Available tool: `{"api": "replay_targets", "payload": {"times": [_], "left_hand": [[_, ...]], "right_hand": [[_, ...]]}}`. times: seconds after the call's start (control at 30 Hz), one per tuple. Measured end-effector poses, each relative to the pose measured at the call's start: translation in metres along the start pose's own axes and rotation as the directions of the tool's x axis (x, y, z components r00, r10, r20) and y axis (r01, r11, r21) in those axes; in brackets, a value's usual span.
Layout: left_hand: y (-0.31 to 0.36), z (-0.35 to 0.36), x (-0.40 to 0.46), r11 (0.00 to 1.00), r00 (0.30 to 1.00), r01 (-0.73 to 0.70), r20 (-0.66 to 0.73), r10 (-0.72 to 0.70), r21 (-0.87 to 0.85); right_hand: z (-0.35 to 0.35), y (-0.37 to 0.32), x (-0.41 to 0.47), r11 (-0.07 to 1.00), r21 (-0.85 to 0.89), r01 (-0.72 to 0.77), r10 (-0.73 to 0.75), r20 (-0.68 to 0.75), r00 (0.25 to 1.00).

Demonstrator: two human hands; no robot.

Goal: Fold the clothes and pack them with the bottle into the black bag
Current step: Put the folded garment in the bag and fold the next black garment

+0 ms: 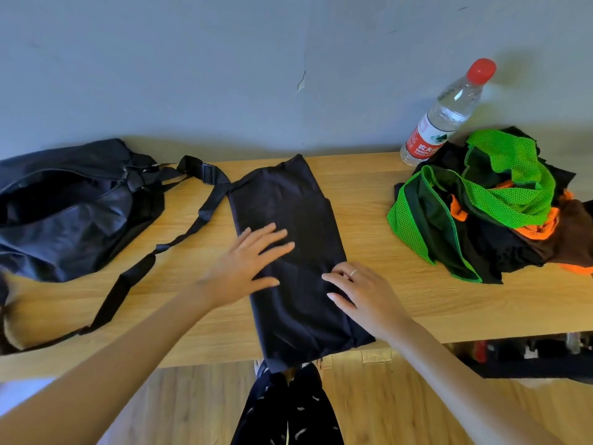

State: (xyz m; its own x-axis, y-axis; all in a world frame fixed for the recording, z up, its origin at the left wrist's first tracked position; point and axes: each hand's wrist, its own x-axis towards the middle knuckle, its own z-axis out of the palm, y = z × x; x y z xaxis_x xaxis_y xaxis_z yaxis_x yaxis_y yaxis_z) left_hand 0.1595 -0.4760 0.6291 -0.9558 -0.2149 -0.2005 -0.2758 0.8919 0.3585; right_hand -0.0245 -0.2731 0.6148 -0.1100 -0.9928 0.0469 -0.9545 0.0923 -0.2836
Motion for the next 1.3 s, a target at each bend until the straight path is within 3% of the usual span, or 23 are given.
{"api": "replay_targets", "payload": {"times": [0.2, 0.4, 0.57, 0.9, 1.0, 1.1, 1.17, 1.3], "left_hand": [[0.032, 0.047, -0.053, 0.996, 0.984, -0.074, 0.160, 0.082, -0.052], [0.045, 0.072, -0.075, 0.989, 0.991, -0.068, 0.125, 0.051, 0.133], [0.055, 0.085, -0.077, 0.966, 0.996, -0.012, 0.093, -0.013, 0.257], [0.070, 0.083, -0.079, 0.970, 0.998, 0.017, 0.061, -0.033, 0.244], [0.071, 0.080, -0.080, 0.993, 1.000, 0.018, 0.005, -0.019, 0.115], [0.072, 0.067, -0.075, 0.984, 0.995, 0.030, -0.093, -0.047, -0.174], [0.074, 0.054, -0.071, 0.920, 0.985, 0.063, -0.124, -0.119, -0.388], [0.076, 0.024, -0.061, 0.726, 0.961, 0.230, 0.033, -0.275, -0.648]], "right_hand": [[0.004, 0.006, -0.036, 0.997, 0.059, 0.048, -0.059, 0.210, 0.976], [0.010, 0.013, -0.071, 0.989, -0.005, 0.151, -0.141, 0.328, 0.934], [0.018, 0.017, -0.080, 0.986, -0.057, 0.155, -0.135, 0.265, 0.955], [0.023, 0.015, -0.091, 0.984, -0.038, 0.172, -0.165, 0.142, 0.976], [0.024, 0.015, -0.095, 0.986, 0.001, 0.168, -0.167, 0.100, 0.981], [0.024, 0.013, -0.096, 0.987, 0.081, 0.138, -0.142, 0.046, 0.989], [0.019, 0.012, -0.092, 0.978, 0.190, 0.088, -0.086, -0.019, 0.996], [-0.004, 0.012, -0.068, 0.877, 0.452, -0.160, 0.205, -0.052, 0.977]]}}
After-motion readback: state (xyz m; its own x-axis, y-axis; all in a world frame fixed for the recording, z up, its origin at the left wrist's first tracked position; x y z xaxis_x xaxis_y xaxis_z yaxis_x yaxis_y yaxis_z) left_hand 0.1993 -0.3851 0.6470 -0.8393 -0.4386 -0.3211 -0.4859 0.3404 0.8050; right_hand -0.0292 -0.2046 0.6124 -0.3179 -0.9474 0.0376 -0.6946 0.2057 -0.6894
